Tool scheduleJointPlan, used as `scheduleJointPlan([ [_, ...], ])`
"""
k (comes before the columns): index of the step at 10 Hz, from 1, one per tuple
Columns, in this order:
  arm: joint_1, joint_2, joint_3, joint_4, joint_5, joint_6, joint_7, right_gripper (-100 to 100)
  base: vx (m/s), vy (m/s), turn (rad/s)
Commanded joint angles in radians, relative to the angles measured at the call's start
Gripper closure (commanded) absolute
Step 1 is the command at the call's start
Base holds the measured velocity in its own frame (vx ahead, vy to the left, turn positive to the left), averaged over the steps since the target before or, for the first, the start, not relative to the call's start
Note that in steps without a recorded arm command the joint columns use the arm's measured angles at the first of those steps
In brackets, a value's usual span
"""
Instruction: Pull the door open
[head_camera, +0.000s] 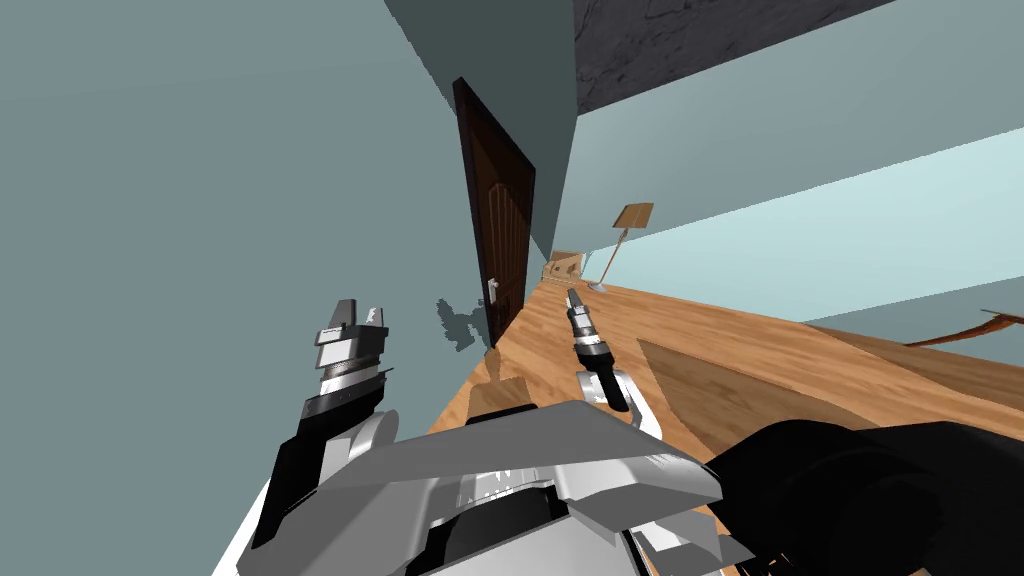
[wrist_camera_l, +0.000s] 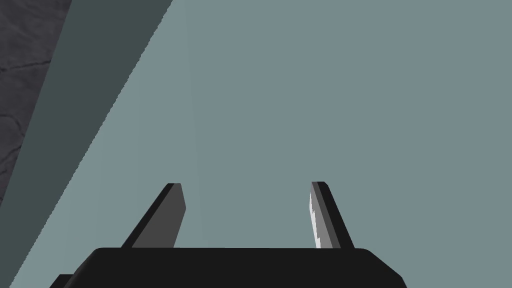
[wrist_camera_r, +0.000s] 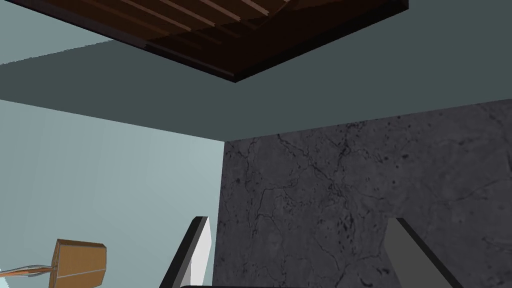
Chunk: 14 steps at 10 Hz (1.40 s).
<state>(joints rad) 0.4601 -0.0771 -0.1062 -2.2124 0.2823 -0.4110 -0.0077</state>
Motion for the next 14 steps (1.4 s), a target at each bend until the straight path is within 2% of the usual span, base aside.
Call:
scheduleJointPlan([
  [1,0.004,-0.001,-0.004,0.034,0.042,-0.023,0.034,-100,0.135,-0.079,0.222],
  [3,0.004,-0.003,-0.010,0.057,0.073,-0.034,0.057,-100,0.118,-0.068,0.165],
  [4,0.004,-0.006,-0.015,0.081,0.105,-0.045,0.081,-100,0.134,-0.093,0.290],
  [14,0.006,-0.007,-0.046,0.205,0.275,-0.106,0.207,-100,0.084,-0.070,0.178],
])
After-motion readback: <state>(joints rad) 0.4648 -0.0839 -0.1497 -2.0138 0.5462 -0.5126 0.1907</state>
